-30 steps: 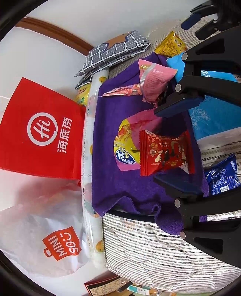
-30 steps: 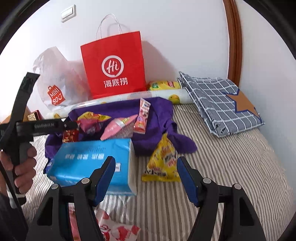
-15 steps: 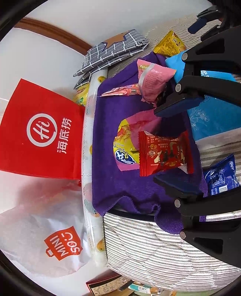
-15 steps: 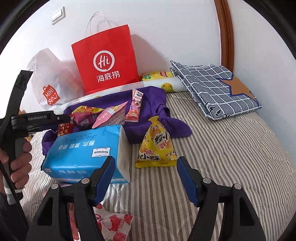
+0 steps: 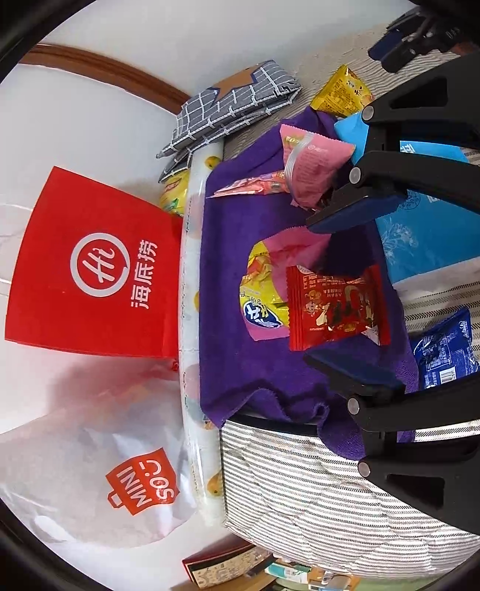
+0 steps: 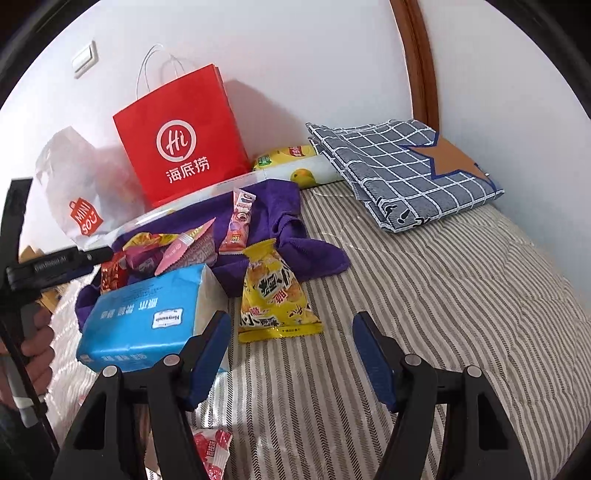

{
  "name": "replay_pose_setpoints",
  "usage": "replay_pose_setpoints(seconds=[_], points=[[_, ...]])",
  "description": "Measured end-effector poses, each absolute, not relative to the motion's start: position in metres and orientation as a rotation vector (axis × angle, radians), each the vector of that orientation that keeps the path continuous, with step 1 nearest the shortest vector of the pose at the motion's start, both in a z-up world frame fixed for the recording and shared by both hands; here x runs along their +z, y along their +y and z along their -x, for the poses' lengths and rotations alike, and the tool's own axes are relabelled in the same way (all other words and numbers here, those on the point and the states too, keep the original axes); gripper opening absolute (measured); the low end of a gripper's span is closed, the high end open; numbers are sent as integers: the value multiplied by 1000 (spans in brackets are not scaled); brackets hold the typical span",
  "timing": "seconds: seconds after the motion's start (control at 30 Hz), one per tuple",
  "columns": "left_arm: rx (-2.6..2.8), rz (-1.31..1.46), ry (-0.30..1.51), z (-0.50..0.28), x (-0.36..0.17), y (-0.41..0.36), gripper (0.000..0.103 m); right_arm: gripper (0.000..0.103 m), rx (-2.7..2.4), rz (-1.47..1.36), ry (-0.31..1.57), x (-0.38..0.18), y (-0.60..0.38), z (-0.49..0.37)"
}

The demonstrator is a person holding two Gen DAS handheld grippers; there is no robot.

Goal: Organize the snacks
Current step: 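Grasp yellow chip bag with right gripper while left releases red packet onto towel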

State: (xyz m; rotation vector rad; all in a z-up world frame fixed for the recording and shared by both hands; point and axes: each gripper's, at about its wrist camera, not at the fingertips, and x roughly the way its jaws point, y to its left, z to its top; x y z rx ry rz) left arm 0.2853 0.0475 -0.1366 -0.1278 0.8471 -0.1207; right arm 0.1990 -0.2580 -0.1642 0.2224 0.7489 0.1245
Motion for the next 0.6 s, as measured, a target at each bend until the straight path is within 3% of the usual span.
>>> replay_pose_setpoints(seconds=[0.2,0.6], points=[[-129,162,860,-287,-140,52,64,66,162,-159,723,-154,-243,-217],[-141,156,850,-285,-137,49,64,66,163,-118,823,-188,-231,-254]])
